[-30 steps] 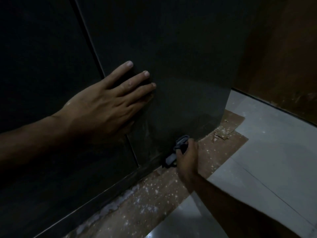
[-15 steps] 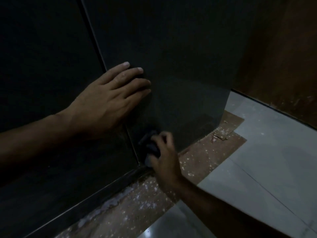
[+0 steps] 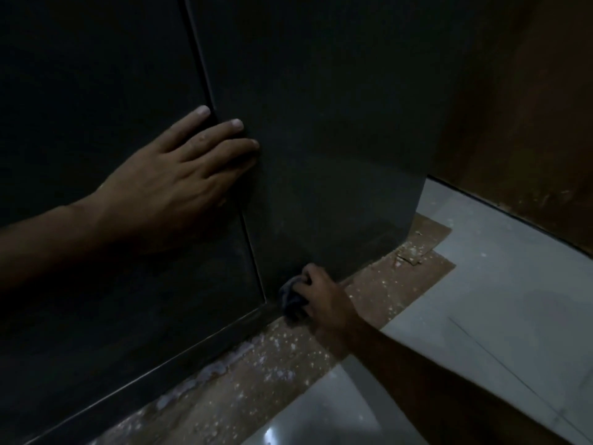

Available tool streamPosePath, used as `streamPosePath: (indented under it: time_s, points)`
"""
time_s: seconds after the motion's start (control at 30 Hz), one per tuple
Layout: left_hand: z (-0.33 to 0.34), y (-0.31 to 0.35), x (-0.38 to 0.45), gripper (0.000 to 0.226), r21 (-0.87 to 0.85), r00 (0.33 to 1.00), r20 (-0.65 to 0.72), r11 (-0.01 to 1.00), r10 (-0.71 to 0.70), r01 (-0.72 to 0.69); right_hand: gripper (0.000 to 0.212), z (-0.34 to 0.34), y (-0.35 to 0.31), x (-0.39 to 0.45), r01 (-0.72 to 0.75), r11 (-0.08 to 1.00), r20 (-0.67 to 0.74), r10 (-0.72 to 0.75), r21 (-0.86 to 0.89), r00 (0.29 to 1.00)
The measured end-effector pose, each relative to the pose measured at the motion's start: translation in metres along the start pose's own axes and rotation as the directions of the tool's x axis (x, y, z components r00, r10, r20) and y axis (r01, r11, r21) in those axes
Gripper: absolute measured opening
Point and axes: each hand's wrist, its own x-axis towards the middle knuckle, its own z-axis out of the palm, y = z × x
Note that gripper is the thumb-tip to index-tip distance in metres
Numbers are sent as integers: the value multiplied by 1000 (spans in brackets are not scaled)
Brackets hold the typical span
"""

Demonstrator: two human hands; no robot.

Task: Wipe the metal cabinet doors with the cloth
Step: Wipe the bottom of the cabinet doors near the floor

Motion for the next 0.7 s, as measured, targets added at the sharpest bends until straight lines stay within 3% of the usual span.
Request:
streamPosePath:
  time_s: [0.03, 0.1, 0.17, 0.23, 0.27, 0.33, 0.37, 0.53, 0.63, 0.7]
  points:
    - [-1, -3, -1, 61, -5, 1000, 16, 1000, 13, -13, 20, -5, 5, 2, -98, 995, -49, 99, 29, 994]
    - [-4, -5, -4, 63, 9, 999, 44, 1000, 7, -7, 30, -6, 3, 8, -160, 985, -205, 171, 72, 964]
    - [-4, -2, -3, 63, 11, 999, 46, 1000, -1, 0, 31, -4, -20, 9, -29, 997, -249, 47, 75, 967]
    - [-2, 2, -1, 62, -5, 999, 33, 1000, -9, 10, 32, 10, -41, 6, 131, 982, -27, -129, 132, 991]
    - [-2, 2, -1, 62, -8, 1000, 25, 1000, -11, 11, 40, 16, -43, 5, 243, 970, 120, -243, 21, 962]
    - [-3, 0, -3, 62, -10, 1000, 13, 1000, -2, 2, 56, 21, -26, 1, 328, 927, 322, -259, -183, 911]
    - [-3, -2, -4, 62, -11, 1000, 12, 1000, 8, -8, 59, 20, -13, 1, 287, 932, 352, -198, -222, 915]
    - [-3, -7, -7, 64, 26, 997, 60, 998, 49, -51, 46, 13, 8, -4, 89, 976, 164, -56, -200, 985]
    - [0, -6, -6, 65, 18, 997, 67, 999, 38, -39, 47, 29, -11, -6, 173, 972, 181, -143, -160, 973]
    - [-1, -5, -7, 65, 17, 999, 37, 999, 35, -36, 52, 33, -10, -6, 269, 946, 317, -203, -180, 926]
